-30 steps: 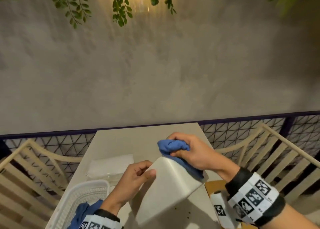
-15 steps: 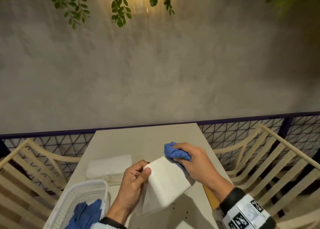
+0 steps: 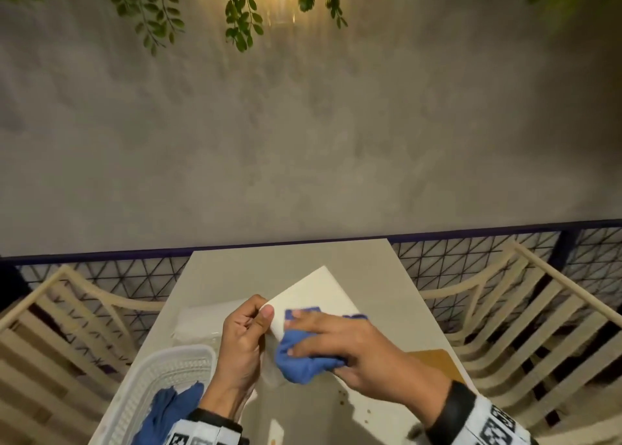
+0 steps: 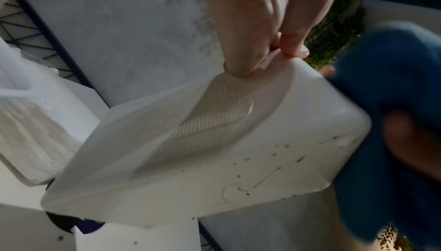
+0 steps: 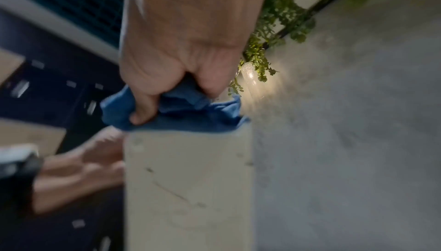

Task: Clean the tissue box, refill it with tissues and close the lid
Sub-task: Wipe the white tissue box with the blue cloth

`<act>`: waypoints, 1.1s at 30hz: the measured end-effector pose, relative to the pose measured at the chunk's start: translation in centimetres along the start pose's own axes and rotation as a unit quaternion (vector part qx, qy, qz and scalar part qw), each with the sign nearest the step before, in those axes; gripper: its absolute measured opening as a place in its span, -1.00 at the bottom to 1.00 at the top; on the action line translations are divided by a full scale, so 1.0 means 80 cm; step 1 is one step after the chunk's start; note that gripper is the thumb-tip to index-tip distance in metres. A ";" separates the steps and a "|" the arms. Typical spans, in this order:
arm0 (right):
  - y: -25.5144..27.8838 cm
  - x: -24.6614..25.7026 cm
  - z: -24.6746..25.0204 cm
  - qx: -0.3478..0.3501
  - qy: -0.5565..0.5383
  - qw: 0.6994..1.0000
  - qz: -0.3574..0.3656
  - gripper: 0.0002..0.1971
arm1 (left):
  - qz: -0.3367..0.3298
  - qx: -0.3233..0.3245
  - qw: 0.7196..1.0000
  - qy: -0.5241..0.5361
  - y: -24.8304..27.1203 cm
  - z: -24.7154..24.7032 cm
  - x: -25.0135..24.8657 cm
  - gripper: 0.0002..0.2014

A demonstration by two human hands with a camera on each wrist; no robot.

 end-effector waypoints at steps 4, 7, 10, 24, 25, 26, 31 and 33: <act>0.011 -0.042 0.032 -0.093 -0.006 0.992 -0.080 -0.69 | 0.009 0.003 1.000 -0.024 0.003 0.005 0.001 -0.50; -0.018 -0.021 0.011 -0.084 -0.001 0.994 -0.066 -0.60 | 0.007 -0.006 1.000 0.003 0.001 -0.002 0.001 -0.56; 0.008 -0.001 -0.002 0.025 -0.003 1.000 0.013 -0.59 | -0.003 -0.018 1.000 0.019 0.000 0.005 -0.003 -0.58; 0.009 -0.043 0.037 -0.078 0.001 0.995 -0.063 -0.55 | -0.002 -0.007 0.999 0.043 -0.001 -0.005 -0.004 -0.55; 0.003 -0.040 0.032 -0.086 0.005 0.994 -0.071 -0.54 | -0.003 -0.007 0.999 0.041 -0.002 -0.007 -0.004 -0.55; -0.004 -0.029 0.020 -0.063 0.003 0.996 -0.066 -0.55 | -0.003 -0.007 0.999 0.039 -0.003 -0.008 -0.004 -0.56; -0.005 -0.009 0.007 -0.003 0.003 1.000 0.006 -0.56 | 0.008 0.016 0.999 0.051 0.000 -0.012 -0.001 -0.55; -0.012 -0.036 0.035 -0.127 -0.018 0.988 -0.084 -0.62 | 0.016 0.019 0.996 0.084 0.000 -0.009 -0.002 -0.57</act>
Point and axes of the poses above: each hand's wrist, its own y-axis away from the middle knuckle, its own z-axis out of the back of the hand, x = y × z, the point moved 3 cm from there along -y, towards the middle knuckle, and after that the axes turned 1 degree about -x, right-handed, at the moved point
